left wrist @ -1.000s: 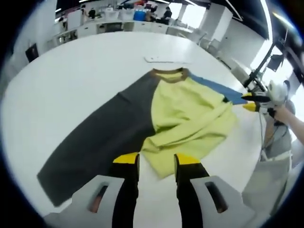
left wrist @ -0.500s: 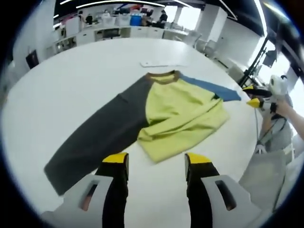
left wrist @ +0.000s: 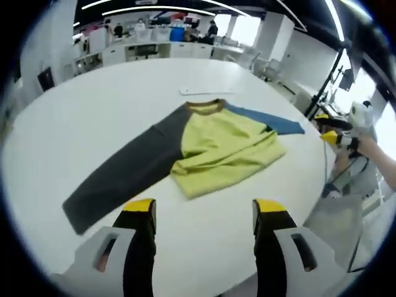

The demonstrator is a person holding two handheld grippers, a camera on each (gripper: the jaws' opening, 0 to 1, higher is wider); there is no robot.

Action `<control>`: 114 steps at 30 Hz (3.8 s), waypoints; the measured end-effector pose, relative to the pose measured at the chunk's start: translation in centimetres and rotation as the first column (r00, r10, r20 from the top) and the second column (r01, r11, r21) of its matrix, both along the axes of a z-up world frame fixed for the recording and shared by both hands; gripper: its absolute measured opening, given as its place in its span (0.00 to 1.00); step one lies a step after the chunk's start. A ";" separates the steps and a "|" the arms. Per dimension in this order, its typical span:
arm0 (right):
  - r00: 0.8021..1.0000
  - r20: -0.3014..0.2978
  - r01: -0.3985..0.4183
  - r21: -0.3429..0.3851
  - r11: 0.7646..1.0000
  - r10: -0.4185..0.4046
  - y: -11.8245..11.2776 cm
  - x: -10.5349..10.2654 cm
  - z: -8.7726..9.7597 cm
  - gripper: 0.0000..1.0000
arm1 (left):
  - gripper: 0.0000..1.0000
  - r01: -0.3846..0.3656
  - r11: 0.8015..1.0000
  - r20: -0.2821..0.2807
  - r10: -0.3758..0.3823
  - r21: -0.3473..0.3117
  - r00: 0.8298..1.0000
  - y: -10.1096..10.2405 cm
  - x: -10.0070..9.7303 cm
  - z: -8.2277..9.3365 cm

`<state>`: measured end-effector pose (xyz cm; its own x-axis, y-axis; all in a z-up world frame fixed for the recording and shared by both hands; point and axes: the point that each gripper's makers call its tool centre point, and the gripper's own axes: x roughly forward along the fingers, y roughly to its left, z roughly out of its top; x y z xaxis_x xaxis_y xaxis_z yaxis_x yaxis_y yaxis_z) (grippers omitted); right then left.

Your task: Fold the garment on the visible template until the final outline fits inside the template.

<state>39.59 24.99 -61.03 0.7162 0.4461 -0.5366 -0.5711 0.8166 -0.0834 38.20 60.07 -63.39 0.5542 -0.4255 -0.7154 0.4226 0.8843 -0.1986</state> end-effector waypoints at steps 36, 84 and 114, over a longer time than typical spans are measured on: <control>0.997 -0.017 0.077 0.113 0.991 -0.076 -0.4 -9.8 1.4 0.80 | 0.84 -0.043 0.999 0.061 0.045 -0.031 0.997 1.1 -10.4 3.0; 0.992 -0.120 0.064 0.151 0.986 -0.046 0.7 -12.4 -0.1 0.99 | 0.99 0.040 0.999 0.049 -0.040 0.003 0.998 0.0 -12.6 3.2; 0.981 -0.190 0.050 0.124 0.991 -0.025 1.1 -8.1 -2.6 0.98 | 0.96 0.072 0.997 0.006 -0.072 -0.013 0.997 -1.8 -7.7 1.4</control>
<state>31.46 26.08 -63.62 0.6255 0.4943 -0.6037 -0.5355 0.8347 0.1286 30.48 58.25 -62.03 0.5257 -0.4741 -0.7063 0.4866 0.8486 -0.2075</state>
